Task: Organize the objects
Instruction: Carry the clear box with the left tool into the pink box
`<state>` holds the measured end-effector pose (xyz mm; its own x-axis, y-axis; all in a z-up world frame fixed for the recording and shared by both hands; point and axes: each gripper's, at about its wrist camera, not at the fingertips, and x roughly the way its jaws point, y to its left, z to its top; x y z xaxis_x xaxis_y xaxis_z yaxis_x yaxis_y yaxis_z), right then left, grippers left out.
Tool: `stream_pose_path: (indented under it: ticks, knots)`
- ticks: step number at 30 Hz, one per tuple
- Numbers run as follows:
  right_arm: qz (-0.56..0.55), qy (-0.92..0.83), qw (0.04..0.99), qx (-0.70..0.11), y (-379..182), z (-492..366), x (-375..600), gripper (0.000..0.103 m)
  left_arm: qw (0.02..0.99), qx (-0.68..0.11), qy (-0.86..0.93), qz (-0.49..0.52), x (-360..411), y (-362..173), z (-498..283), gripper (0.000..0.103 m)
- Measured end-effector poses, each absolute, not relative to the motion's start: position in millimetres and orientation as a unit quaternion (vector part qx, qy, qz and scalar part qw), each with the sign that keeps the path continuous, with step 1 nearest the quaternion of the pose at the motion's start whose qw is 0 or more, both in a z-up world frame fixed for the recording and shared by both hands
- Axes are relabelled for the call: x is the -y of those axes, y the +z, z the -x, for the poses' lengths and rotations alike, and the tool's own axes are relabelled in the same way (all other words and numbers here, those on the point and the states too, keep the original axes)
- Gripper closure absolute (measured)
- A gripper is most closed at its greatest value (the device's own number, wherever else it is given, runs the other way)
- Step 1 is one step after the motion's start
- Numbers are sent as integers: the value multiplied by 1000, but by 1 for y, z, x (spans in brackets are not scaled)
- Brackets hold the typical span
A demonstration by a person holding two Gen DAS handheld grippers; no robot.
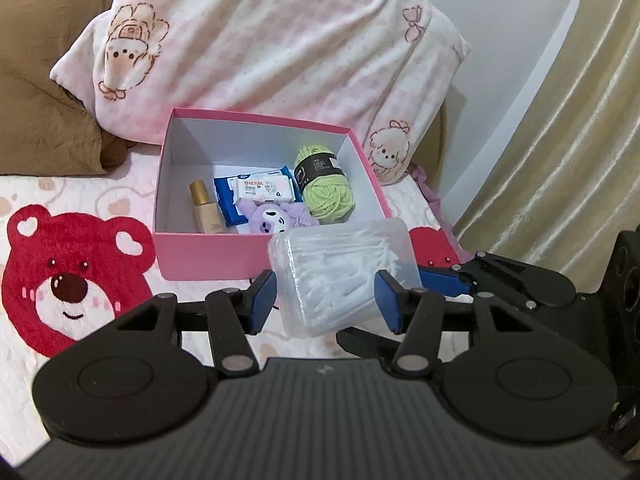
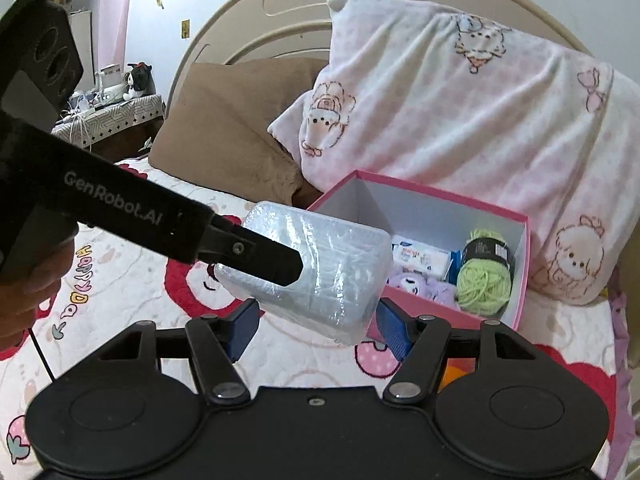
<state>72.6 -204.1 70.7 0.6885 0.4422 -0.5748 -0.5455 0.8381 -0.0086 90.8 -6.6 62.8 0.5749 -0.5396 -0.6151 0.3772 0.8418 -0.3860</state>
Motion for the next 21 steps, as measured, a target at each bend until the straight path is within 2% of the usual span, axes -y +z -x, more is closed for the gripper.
stream_pose_path:
  ticks: [12,18,21]
  knots:
    - [103,267,910,-299,102,-151,203,34,870,-414,-257,81,21,96,-181,50]
    - [59,275,894,-349,87,-213,213,34,852,-453,-237,117,25,74,-240,50]
    - [52,276,887,-366,73,-239,214,37,842,-467,-226,146,20,53,-266,51]
